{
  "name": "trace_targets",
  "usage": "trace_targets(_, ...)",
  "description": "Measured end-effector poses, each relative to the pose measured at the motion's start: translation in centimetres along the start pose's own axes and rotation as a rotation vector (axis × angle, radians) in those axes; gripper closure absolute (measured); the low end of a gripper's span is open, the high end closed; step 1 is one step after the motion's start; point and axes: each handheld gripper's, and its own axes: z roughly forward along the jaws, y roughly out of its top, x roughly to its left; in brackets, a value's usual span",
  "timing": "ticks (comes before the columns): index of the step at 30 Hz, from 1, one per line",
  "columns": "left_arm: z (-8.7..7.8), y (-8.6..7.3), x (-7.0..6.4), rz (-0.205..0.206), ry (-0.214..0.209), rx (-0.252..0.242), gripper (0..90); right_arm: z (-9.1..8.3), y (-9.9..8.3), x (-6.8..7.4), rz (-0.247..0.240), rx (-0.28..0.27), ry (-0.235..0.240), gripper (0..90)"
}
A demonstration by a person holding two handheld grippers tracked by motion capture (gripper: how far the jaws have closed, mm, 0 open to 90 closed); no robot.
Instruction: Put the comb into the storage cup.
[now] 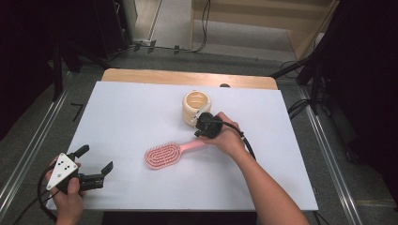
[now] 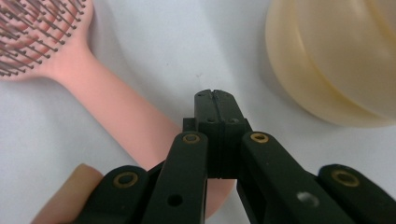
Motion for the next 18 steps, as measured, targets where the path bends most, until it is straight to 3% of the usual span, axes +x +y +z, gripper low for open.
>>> trace_targets(18,0.0,0.0,0.0,0.0,0.004,-0.001,0.0,-0.4,-2.3,1.4,-0.034,0.025,0.044,88.2)
